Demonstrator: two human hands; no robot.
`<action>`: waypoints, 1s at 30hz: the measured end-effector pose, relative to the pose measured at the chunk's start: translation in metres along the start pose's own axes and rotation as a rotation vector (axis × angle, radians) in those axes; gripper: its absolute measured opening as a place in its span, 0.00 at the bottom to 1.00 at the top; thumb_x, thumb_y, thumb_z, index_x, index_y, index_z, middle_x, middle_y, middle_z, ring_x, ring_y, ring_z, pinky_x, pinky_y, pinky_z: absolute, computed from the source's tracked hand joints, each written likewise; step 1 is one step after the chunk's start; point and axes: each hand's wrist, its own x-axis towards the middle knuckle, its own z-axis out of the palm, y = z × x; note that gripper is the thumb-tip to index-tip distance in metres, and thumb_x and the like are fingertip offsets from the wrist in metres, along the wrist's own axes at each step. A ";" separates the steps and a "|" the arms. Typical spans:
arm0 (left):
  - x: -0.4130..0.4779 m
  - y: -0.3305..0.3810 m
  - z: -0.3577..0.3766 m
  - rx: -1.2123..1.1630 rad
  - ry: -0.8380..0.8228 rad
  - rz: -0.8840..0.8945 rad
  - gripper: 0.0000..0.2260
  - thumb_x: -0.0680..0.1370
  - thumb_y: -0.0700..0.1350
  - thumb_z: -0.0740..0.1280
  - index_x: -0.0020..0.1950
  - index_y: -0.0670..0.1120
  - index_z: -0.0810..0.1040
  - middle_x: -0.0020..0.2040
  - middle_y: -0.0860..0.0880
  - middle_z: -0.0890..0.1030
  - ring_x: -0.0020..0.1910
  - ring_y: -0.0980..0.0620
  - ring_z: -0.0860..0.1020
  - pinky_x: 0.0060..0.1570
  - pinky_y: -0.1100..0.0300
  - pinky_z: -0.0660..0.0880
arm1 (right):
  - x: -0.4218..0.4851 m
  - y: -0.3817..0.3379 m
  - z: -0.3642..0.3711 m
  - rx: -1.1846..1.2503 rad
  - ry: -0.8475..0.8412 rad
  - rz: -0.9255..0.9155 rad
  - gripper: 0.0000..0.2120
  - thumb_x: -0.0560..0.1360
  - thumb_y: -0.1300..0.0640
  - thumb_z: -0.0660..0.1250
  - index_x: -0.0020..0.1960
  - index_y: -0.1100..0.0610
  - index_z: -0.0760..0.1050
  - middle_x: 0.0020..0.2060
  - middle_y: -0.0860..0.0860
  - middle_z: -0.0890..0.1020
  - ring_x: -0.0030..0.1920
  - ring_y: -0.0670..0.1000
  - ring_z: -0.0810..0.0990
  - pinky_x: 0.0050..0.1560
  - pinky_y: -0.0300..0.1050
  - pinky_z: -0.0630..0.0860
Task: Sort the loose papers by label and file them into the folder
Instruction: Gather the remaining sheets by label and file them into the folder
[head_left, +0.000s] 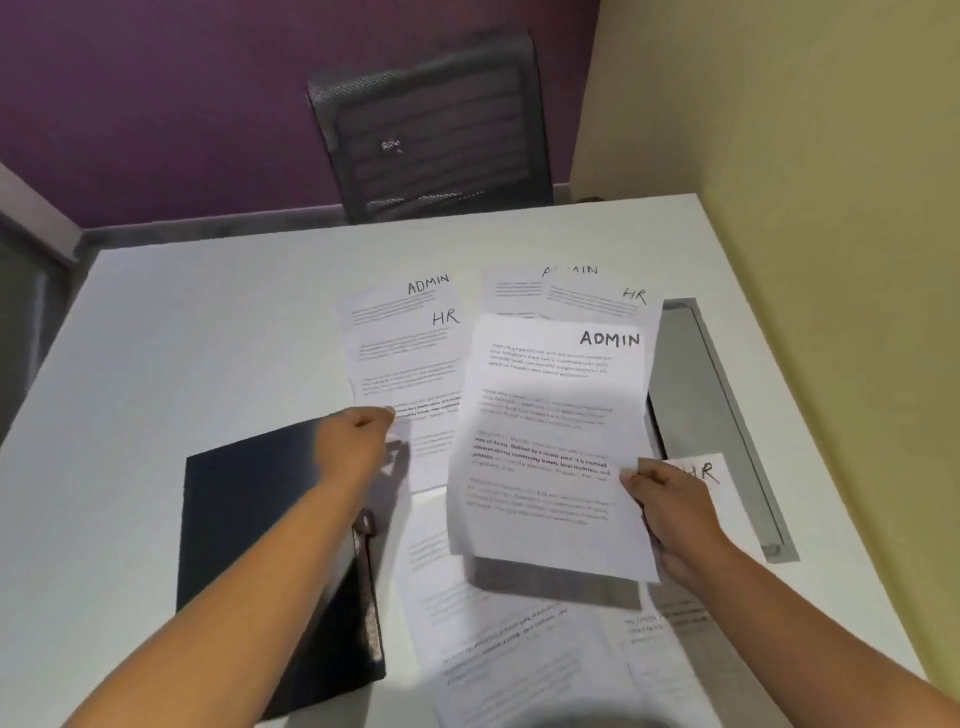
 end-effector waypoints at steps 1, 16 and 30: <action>0.014 0.002 0.002 0.034 0.026 0.005 0.05 0.76 0.43 0.71 0.41 0.47 0.83 0.44 0.49 0.84 0.28 0.65 0.80 0.28 0.73 0.73 | 0.007 -0.002 0.002 0.008 0.013 0.005 0.05 0.79 0.64 0.67 0.49 0.63 0.82 0.47 0.59 0.86 0.44 0.59 0.85 0.46 0.53 0.84; 0.124 0.002 0.042 0.611 0.099 -0.178 0.31 0.69 0.61 0.72 0.59 0.37 0.77 0.59 0.37 0.77 0.54 0.36 0.79 0.52 0.48 0.79 | 0.099 0.013 0.001 -0.117 0.255 0.141 0.06 0.76 0.63 0.65 0.43 0.65 0.75 0.29 0.55 0.71 0.26 0.49 0.62 0.28 0.38 0.58; 0.140 0.011 0.035 0.011 0.059 -0.199 0.08 0.76 0.44 0.66 0.39 0.43 0.76 0.37 0.47 0.79 0.43 0.46 0.80 0.45 0.56 0.77 | 0.104 0.025 0.004 -0.133 0.286 0.048 0.05 0.75 0.57 0.67 0.47 0.54 0.81 0.30 0.46 0.78 0.29 0.50 0.71 0.35 0.39 0.65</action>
